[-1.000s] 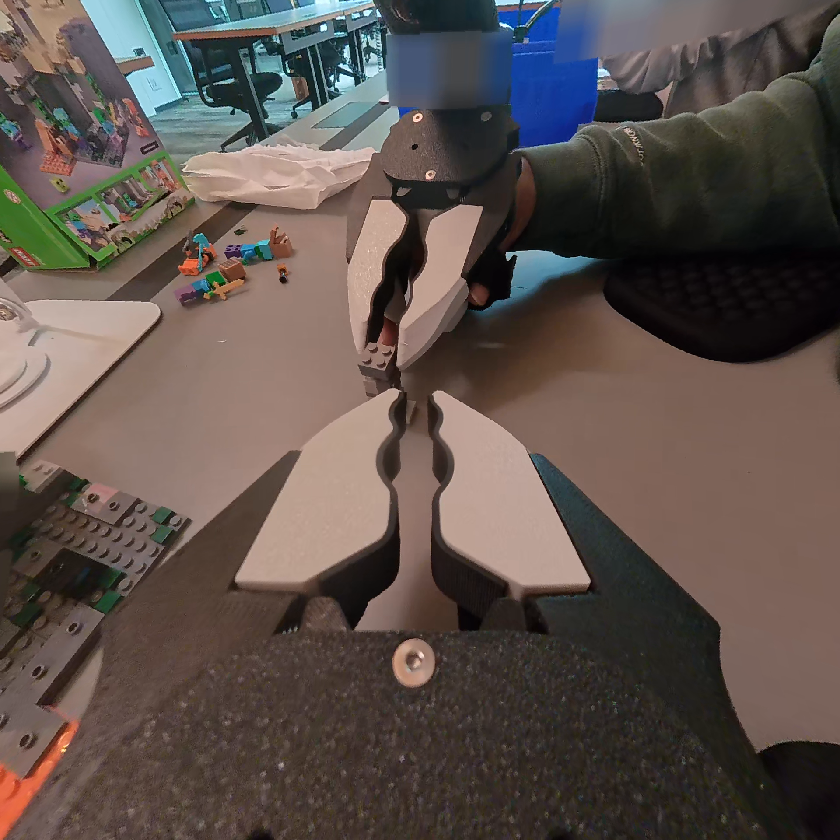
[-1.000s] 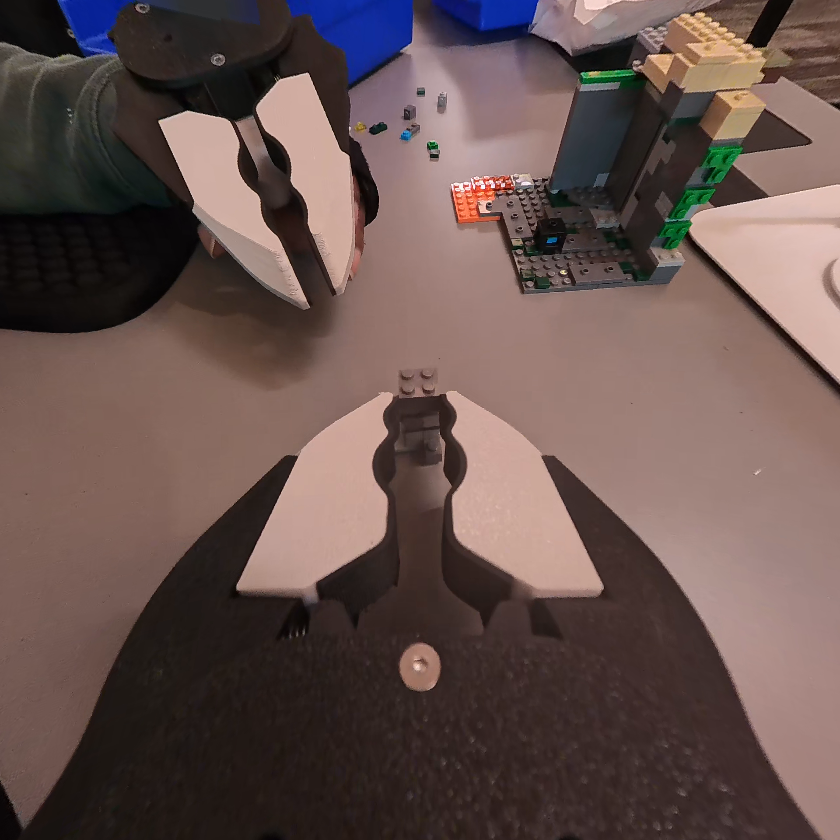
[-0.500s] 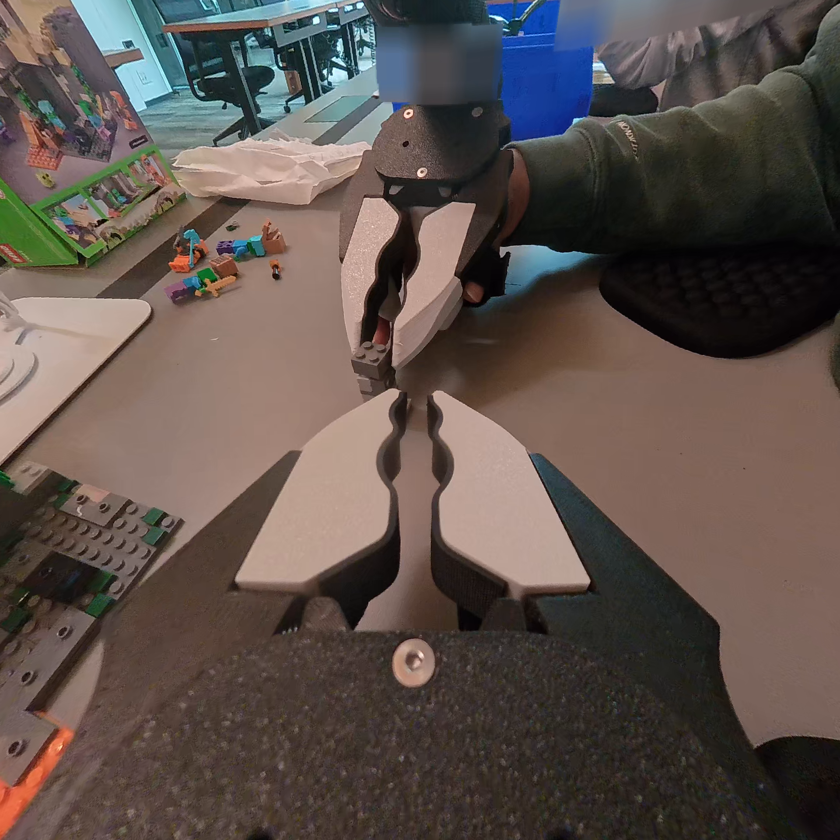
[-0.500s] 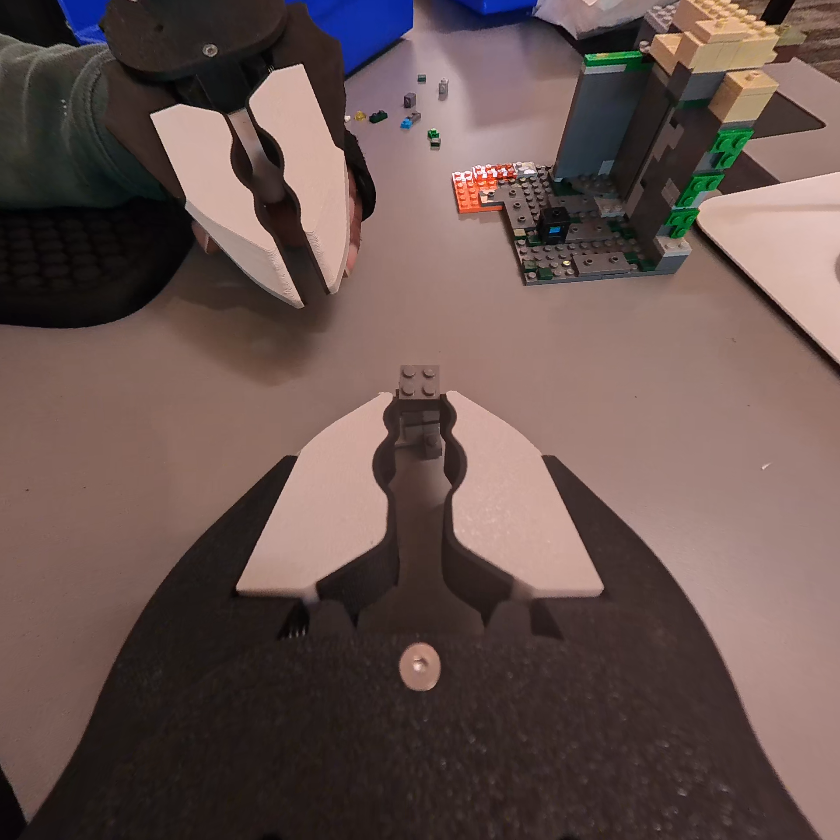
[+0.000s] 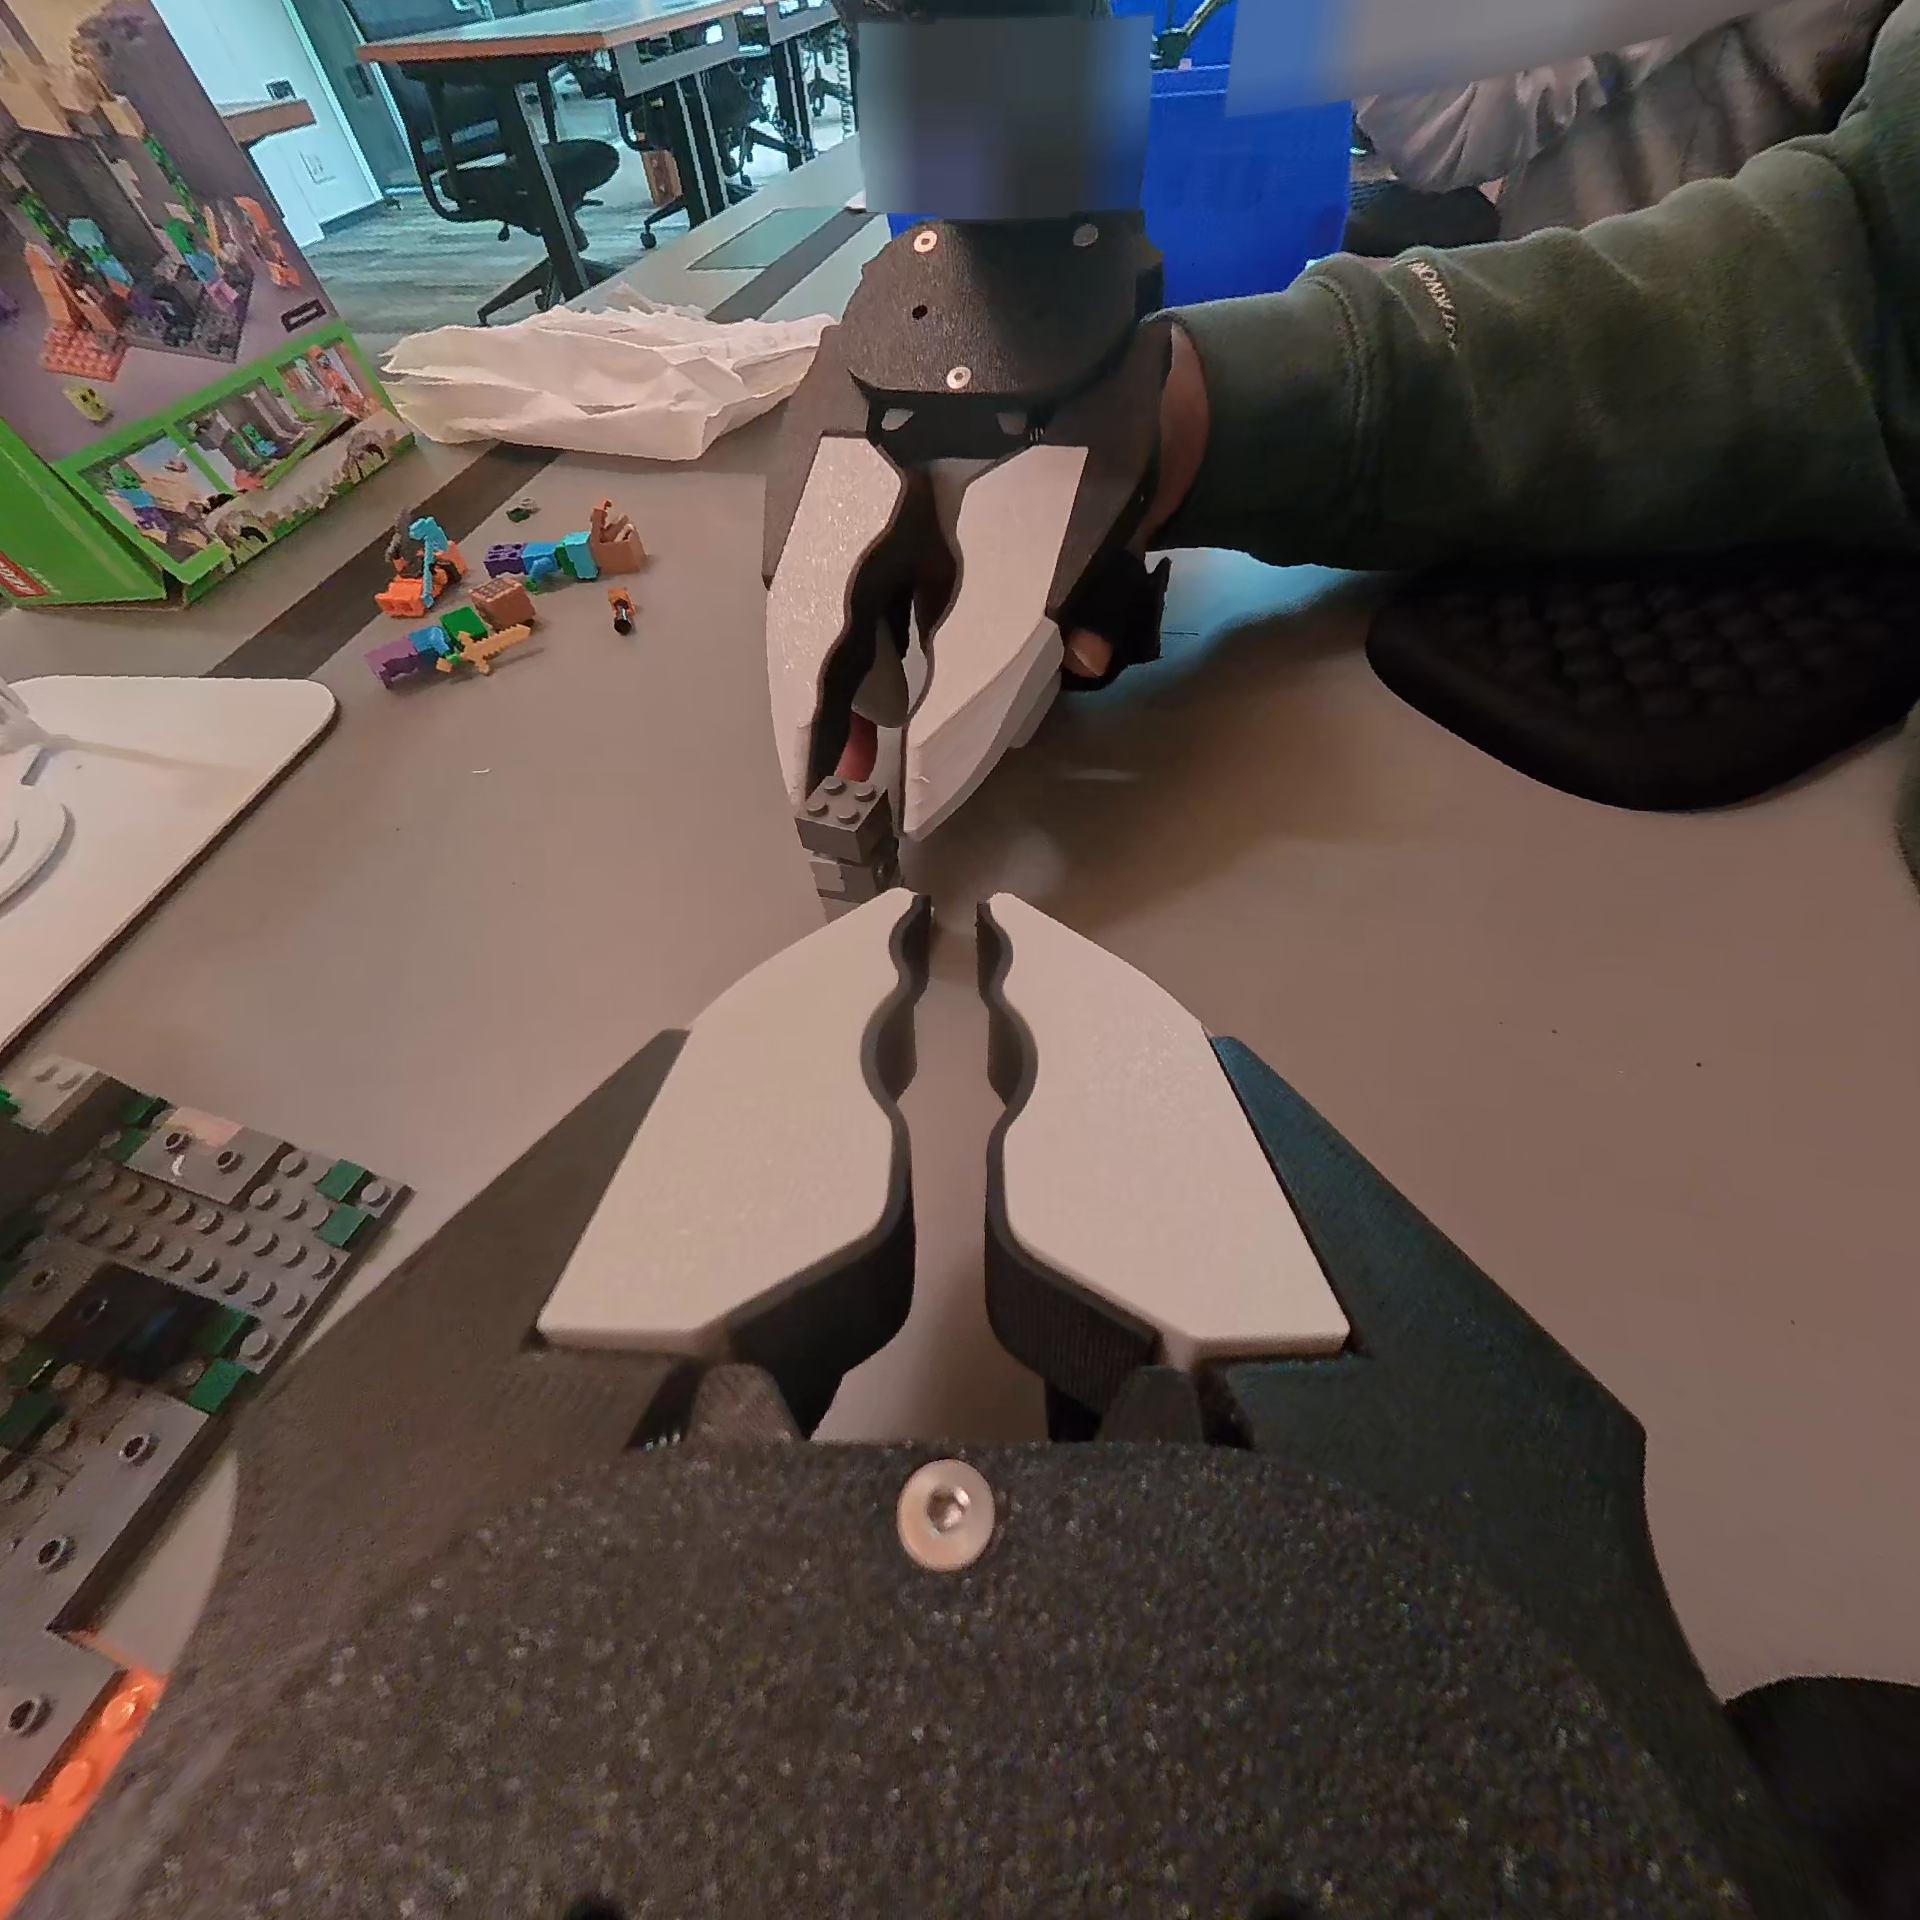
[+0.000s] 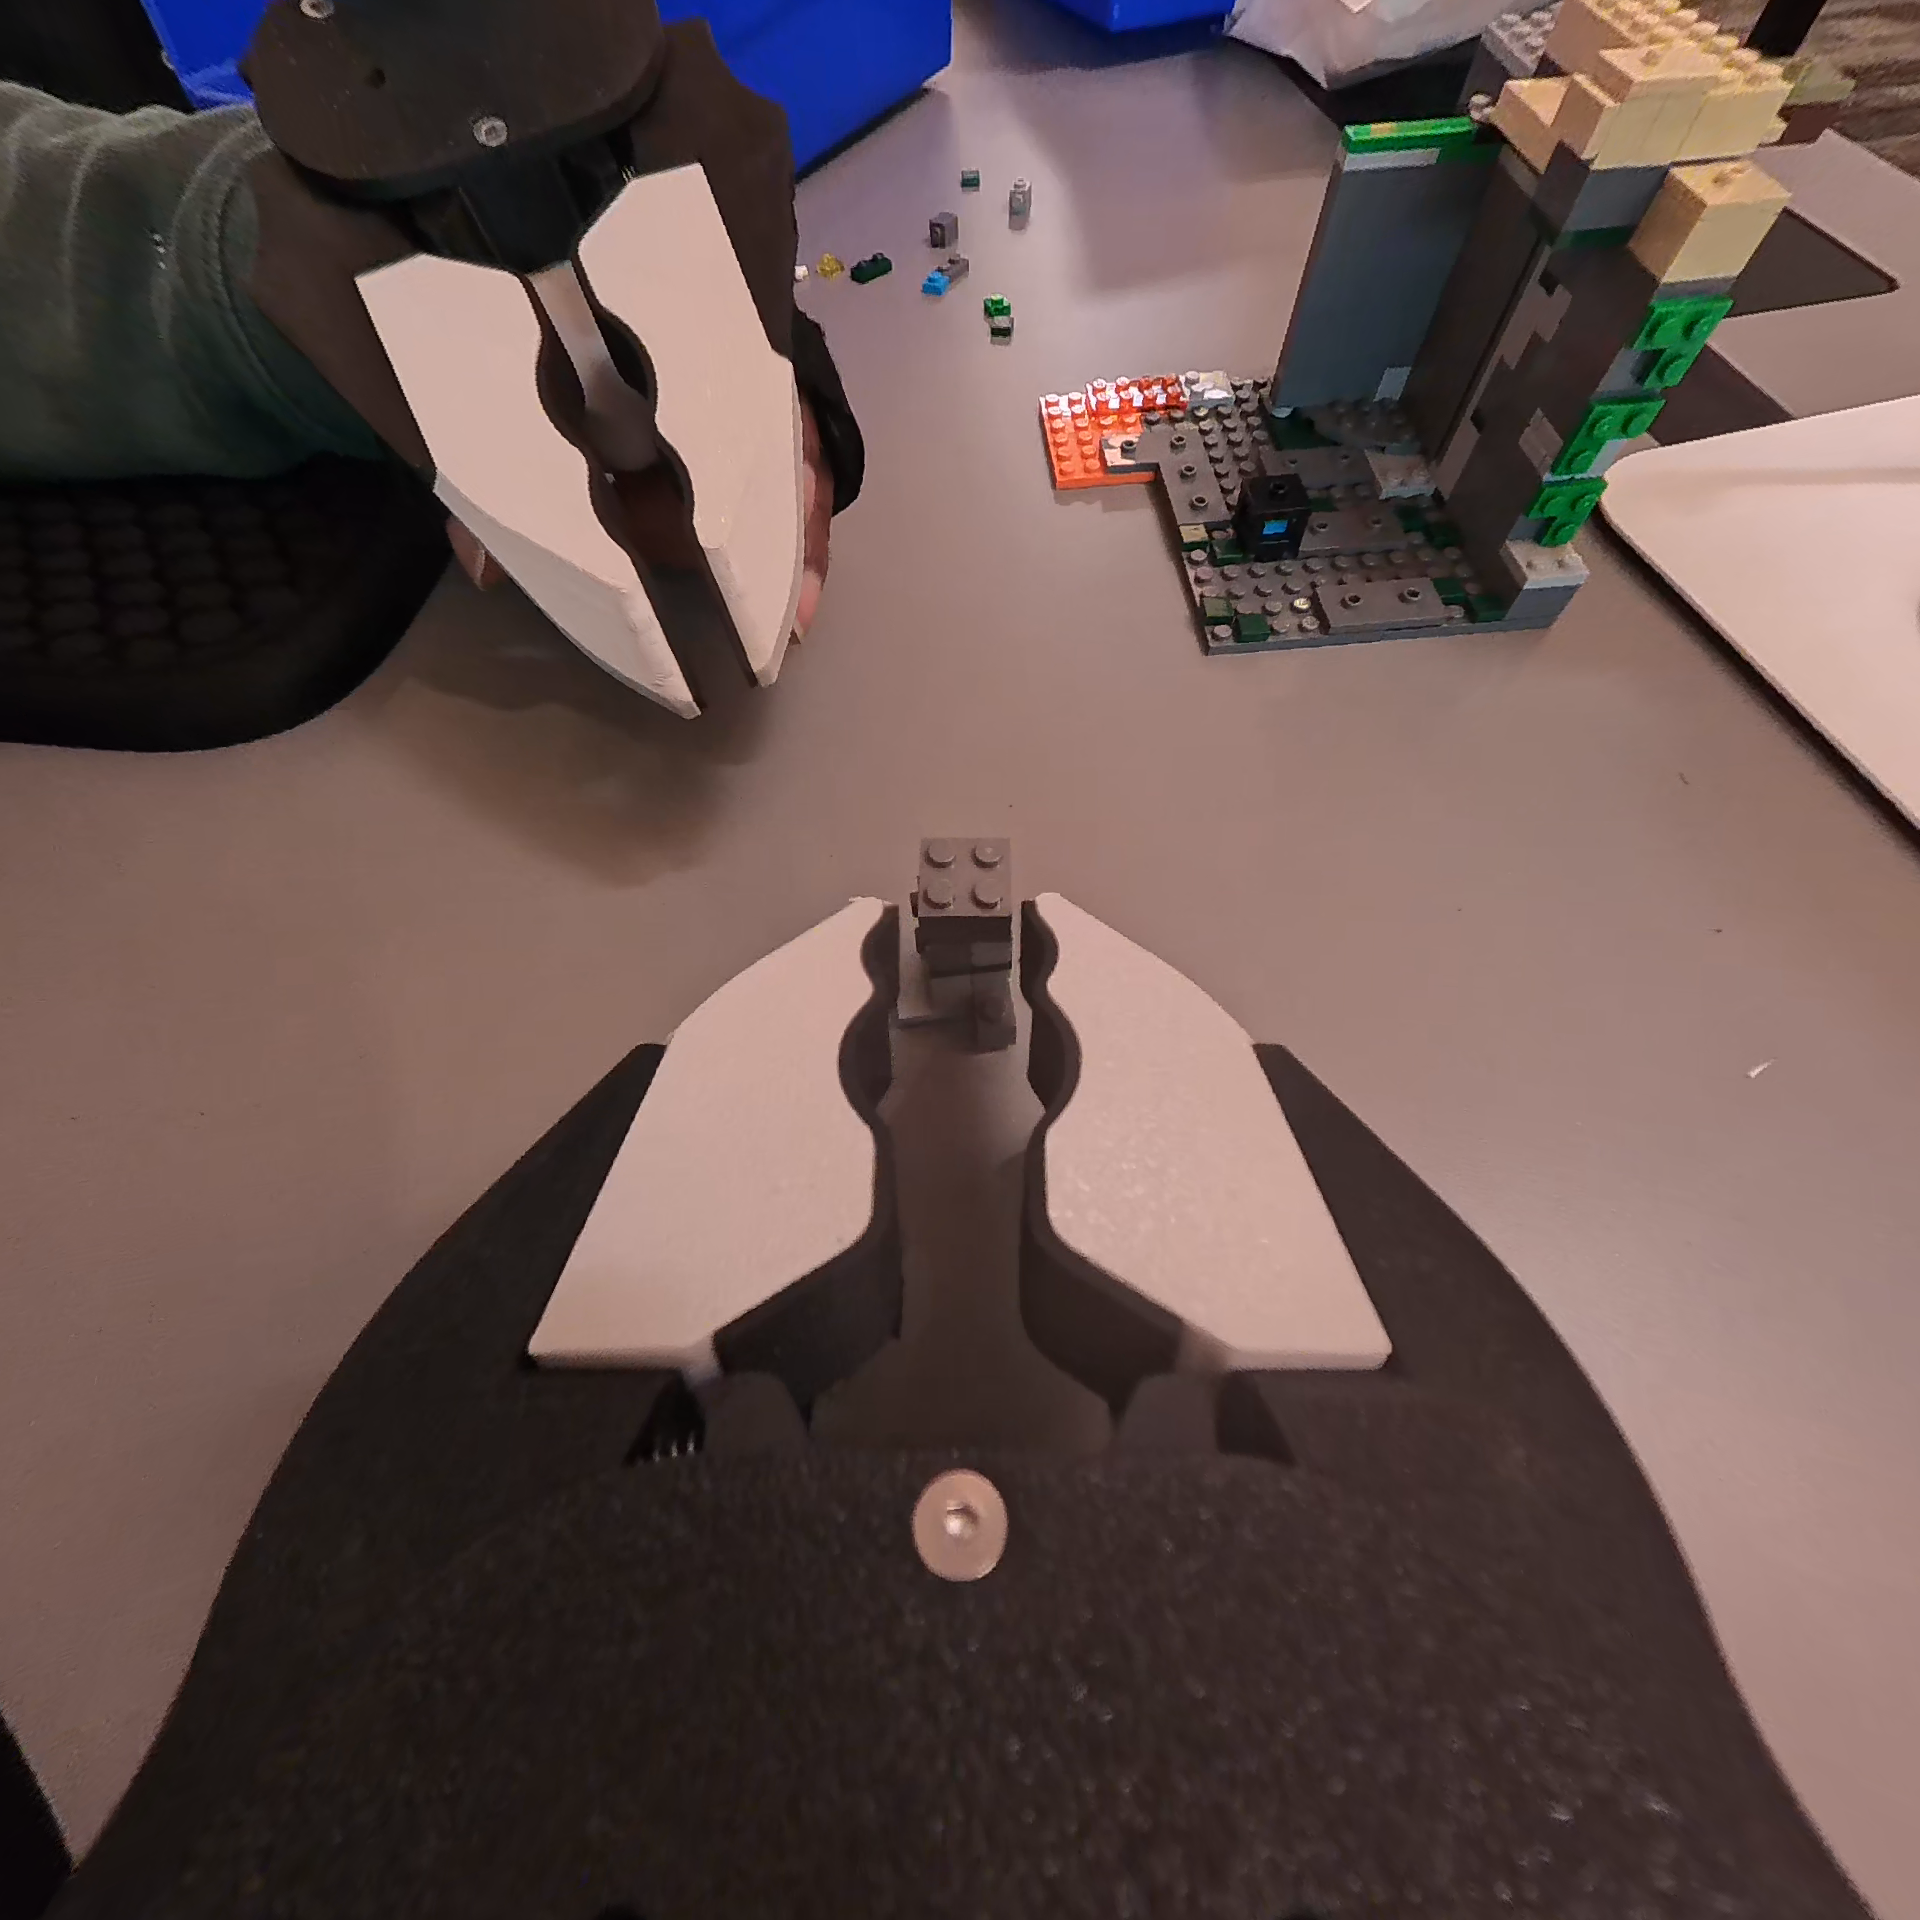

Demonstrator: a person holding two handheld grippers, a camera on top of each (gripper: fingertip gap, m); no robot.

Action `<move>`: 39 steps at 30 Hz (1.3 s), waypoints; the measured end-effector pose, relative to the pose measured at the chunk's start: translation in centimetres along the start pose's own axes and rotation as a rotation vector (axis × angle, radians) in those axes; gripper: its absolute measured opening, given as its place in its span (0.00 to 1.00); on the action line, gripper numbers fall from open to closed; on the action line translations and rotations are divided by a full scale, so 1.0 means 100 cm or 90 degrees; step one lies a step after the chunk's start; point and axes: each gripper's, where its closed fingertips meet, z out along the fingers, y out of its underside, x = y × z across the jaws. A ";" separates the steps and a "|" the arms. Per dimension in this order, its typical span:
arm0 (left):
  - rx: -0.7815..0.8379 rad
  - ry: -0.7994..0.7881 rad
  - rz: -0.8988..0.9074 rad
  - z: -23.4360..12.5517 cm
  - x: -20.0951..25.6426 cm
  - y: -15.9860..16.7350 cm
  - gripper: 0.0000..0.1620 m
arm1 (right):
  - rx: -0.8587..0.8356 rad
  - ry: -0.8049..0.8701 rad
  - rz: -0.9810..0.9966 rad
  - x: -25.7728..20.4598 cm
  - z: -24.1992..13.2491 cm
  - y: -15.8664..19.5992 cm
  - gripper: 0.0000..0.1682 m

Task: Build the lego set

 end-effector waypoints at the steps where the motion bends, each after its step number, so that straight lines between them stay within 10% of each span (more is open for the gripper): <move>1: 0.000 0.000 0.000 0.000 0.000 0.000 0.05 | 0.000 0.000 0.000 0.000 0.000 0.000 0.13; 39: -0.012 0.005 -0.010 0.002 0.000 0.004 0.05 | -0.213 0.063 -0.084 -0.008 0.007 0.031 0.14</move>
